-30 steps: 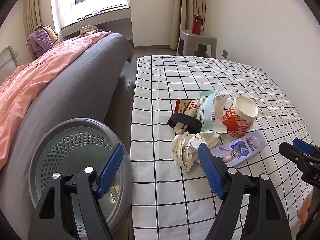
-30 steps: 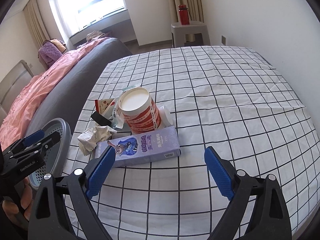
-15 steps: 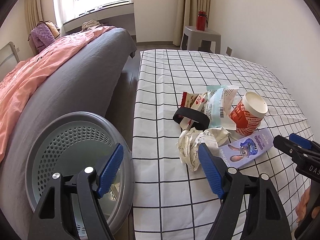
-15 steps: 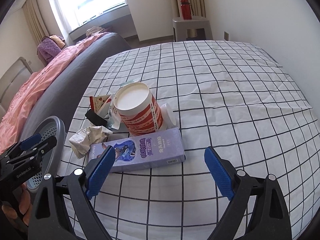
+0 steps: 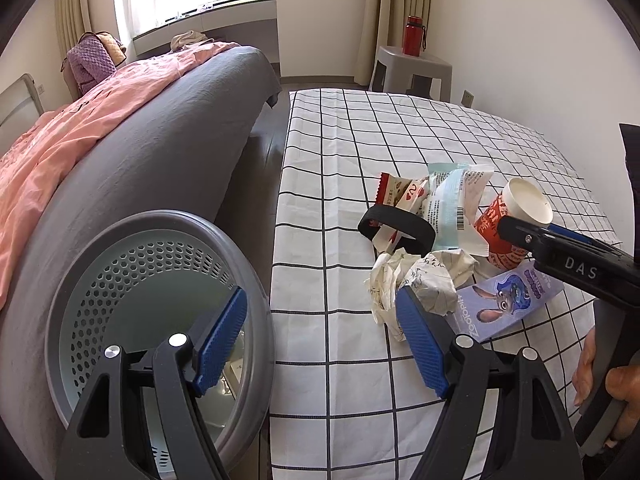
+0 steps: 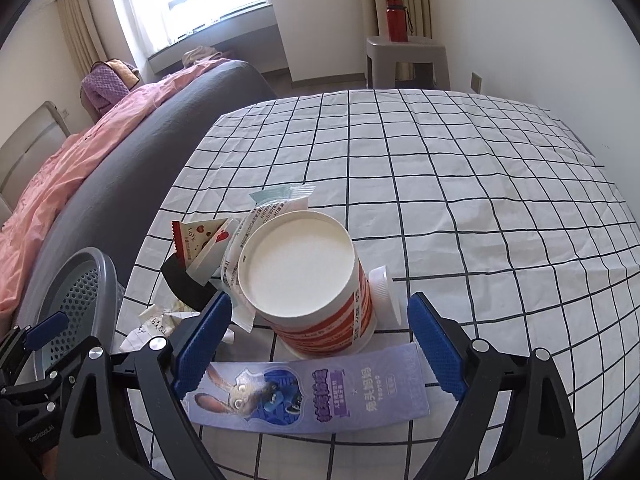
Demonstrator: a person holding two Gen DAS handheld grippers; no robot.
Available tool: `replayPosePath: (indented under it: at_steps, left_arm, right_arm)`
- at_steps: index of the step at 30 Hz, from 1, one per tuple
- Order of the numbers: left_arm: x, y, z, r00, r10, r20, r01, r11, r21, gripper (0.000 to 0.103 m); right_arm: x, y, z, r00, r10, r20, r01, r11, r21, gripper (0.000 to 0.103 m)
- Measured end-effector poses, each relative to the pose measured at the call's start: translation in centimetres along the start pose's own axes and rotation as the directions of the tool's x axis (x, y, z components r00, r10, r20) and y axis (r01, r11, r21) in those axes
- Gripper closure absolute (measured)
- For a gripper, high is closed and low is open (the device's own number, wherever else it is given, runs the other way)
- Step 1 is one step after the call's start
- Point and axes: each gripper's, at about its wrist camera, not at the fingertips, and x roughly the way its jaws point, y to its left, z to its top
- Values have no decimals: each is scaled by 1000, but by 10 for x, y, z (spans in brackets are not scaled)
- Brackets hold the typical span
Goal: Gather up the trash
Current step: 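Grasp the red-white paper cup with the right gripper while the left gripper grasps the crumpled tissue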
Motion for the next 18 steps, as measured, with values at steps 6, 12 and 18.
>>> replayPosePath:
  at_steps: [6, 12, 18]
  left_arm:
    - [2, -4, 0, 1000, -7, -6, 8, 1000, 3, 29]
    - [0, -9, 0, 1000, -28, -9, 28, 1000, 11, 29]
    - [-2, -15, 5, 999, -53, -9, 53, 998, 23, 29]
  right_arm:
    - [3, 3, 2, 1000, 4, -2, -4, 1000, -8, 43]
    - [-19, -2, 6, 999, 10, 51, -11, 1000, 7, 43]
    - [-54, -14, 8, 994, 1, 111, -4, 1000, 26, 43]
